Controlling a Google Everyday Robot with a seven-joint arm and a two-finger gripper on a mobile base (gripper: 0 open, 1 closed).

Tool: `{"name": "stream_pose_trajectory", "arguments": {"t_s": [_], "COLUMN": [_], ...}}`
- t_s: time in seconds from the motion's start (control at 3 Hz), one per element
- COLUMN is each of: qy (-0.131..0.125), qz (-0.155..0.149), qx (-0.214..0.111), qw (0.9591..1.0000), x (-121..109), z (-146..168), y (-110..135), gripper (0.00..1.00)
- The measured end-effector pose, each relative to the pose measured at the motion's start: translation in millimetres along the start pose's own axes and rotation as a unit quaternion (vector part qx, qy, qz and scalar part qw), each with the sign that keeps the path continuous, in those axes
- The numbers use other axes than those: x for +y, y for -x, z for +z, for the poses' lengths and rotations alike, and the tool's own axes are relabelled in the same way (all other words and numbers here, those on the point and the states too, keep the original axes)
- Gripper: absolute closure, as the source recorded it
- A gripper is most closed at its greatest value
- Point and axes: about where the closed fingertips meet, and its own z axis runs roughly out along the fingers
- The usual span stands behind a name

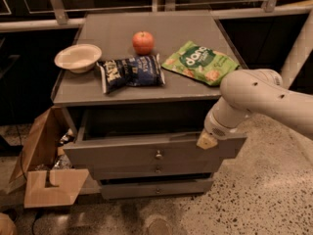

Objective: Close top drawer

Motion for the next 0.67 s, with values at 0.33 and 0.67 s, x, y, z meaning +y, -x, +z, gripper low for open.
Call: {"name": "stream_pose_trajectory", "arguments": {"t_s": [0.33,0.67], "qy": [0.0,0.0], "qz": [0.0,0.0], "qx": [0.0,0.0], "qw": [1.0,1.0], "x": [0.4,0.4], "z": [-0.1,-0.1], "y": [-0.4,-0.4], "gripper": [0.85,0.62]}}
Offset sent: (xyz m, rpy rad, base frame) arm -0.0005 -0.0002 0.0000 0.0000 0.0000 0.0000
